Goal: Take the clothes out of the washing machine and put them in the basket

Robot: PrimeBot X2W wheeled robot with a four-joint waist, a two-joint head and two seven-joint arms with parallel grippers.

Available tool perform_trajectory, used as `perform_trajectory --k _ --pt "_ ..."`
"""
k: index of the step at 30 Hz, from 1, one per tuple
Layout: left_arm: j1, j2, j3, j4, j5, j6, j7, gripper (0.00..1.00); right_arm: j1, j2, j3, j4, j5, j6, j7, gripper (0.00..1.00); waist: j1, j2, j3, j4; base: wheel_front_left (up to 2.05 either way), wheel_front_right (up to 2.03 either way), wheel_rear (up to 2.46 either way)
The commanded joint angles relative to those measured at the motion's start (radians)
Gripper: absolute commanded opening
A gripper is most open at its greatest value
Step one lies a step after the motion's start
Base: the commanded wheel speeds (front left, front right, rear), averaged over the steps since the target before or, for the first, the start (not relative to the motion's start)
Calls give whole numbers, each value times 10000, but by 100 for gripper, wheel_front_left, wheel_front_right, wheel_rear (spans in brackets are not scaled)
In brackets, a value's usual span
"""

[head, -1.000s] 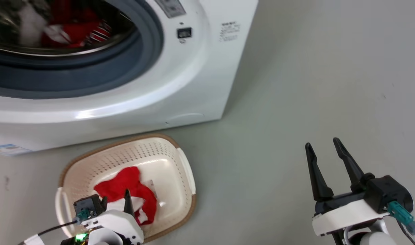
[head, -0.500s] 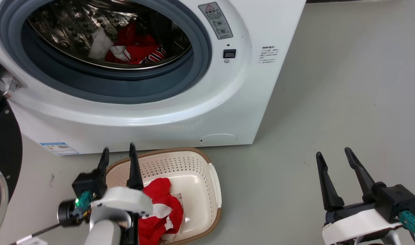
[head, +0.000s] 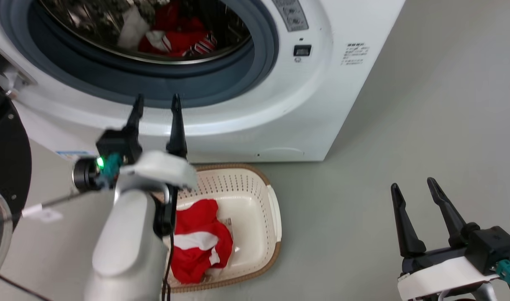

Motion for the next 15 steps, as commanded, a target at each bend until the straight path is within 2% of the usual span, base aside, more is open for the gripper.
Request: perform_trajectory --k 1,8,15 --pt "-446 88 62 339 37 -90 -26 100 -161 -1 41 -73 -55 -3 12 100 1 0 406 48 0 0 0" --pt "-2998 577 44 2570 150 -391 135 100 -499 -1 345 -76 -58 -3 -49 100 1 0 1426 -16 0 0 0" --pt "-5388 1149 -93 4437 332 -400 1222 100 -951 2 797 87 46 -3 -227 100 1 0 2406 -363 0 0 0"
